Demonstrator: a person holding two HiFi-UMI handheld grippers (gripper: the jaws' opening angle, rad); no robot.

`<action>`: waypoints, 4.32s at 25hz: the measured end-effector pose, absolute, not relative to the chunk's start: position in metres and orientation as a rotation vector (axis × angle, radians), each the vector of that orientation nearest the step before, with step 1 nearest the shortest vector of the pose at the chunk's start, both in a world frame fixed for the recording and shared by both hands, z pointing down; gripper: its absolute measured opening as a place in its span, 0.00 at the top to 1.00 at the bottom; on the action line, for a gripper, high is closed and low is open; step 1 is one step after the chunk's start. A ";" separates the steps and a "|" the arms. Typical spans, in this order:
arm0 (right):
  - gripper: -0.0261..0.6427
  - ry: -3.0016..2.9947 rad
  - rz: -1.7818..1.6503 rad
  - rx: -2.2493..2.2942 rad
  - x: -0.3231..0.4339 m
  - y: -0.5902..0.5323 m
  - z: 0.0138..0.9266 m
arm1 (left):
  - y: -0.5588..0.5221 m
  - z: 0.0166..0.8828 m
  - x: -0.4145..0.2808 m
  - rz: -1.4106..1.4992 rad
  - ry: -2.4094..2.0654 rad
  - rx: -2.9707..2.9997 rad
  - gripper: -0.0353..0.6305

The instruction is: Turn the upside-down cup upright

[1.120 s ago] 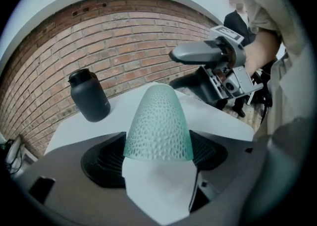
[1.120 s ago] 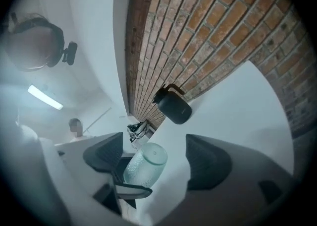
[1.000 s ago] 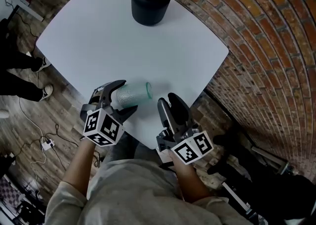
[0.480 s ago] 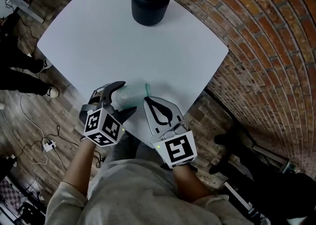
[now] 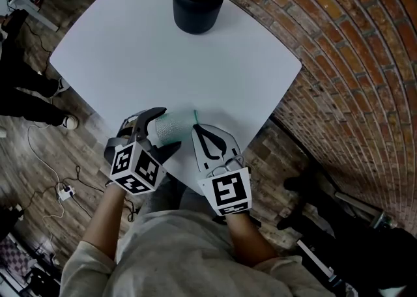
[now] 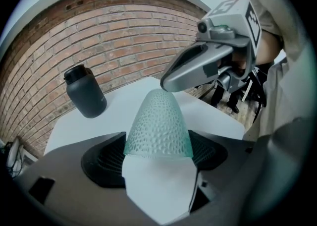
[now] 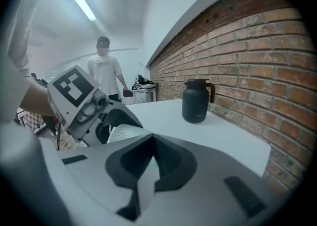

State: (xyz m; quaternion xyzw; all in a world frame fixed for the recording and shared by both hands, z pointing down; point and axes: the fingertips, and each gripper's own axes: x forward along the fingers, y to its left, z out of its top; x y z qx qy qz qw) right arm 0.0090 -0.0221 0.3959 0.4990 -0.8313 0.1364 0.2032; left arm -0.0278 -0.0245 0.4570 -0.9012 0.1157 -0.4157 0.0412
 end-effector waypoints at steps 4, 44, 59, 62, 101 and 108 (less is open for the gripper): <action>0.95 -2.293 0.391 1.402 0.013 -0.021 0.404 | -0.023 0.459 -0.027 -1.300 0.333 -2.753 0.36; 0.95 -2.221 0.605 1.464 0.024 -0.018 0.468 | -0.009 0.444 -0.006 -1.451 0.154 -2.775 0.37; 0.95 -2.215 0.705 1.495 0.024 -0.013 0.483 | -0.005 0.442 0.005 -1.463 0.114 -2.773 0.37; 0.95 -2.223 0.721 1.494 0.022 -0.013 0.484 | -0.005 0.442 0.006 -1.462 0.110 -2.772 0.37; 0.95 -2.432 0.383 1.793 0.041 0.052 0.294 | 0.001 0.461 0.014 -1.651 -0.029 -2.565 0.37; 0.95 -2.452 0.360 1.798 0.037 0.069 0.277 | 0.002 0.465 0.013 -1.661 -0.041 -2.530 0.37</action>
